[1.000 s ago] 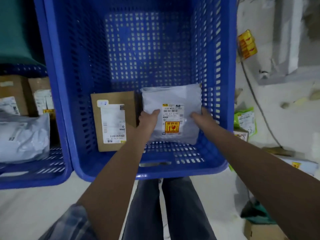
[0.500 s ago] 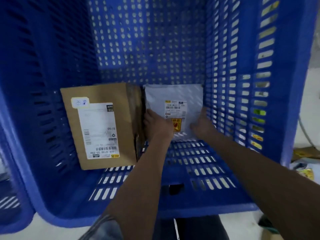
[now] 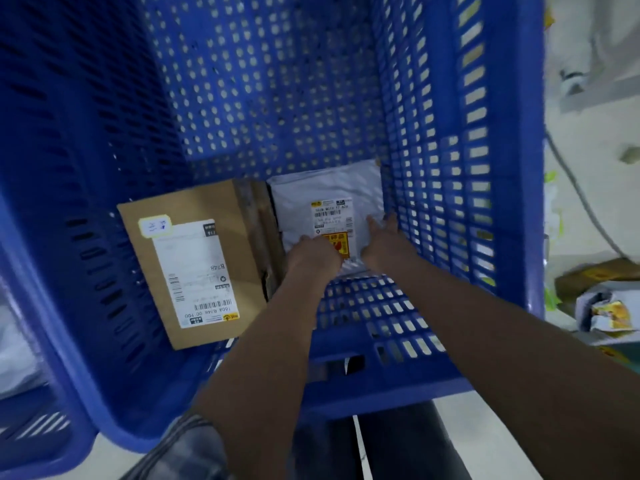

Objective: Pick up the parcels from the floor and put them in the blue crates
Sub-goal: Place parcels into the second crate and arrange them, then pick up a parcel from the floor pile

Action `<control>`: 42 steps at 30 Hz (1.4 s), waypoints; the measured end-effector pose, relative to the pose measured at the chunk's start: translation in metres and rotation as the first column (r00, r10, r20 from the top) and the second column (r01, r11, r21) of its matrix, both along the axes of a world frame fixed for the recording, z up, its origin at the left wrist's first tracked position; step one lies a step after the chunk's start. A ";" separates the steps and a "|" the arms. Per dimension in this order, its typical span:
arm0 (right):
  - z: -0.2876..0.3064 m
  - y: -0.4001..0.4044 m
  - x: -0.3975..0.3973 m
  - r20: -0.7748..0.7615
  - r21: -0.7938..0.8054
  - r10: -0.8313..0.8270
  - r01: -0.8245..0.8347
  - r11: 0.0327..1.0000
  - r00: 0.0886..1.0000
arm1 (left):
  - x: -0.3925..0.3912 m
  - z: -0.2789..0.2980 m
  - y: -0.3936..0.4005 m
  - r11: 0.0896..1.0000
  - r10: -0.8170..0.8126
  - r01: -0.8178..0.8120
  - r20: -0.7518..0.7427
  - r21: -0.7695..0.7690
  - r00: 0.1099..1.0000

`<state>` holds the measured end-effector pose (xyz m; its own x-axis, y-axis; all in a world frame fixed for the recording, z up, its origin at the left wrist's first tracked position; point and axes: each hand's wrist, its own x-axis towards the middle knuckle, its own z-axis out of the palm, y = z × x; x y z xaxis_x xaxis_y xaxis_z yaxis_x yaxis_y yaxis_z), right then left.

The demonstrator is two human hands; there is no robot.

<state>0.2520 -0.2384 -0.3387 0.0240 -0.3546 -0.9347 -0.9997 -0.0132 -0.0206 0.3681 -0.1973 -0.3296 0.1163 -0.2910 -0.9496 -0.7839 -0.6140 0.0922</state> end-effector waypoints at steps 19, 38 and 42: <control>0.249 0.046 -0.110 0.497 -0.110 -0.825 0.963 0.245 0.267 | -0.082 0.206 -0.023 0.914 0.169 -0.216 -0.162 -0.344 0.972; 0.223 0.277 -0.372 0.022 0.109 -1.000 0.994 -0.006 -0.008 | -0.340 0.221 0.144 0.649 -0.725 0.683 0.001 -0.334 0.689; 0.230 0.304 -0.426 0.071 0.078 -0.978 0.979 -0.189 -0.195 | -0.401 0.218 0.139 0.616 -0.777 0.757 -0.009 -0.217 0.630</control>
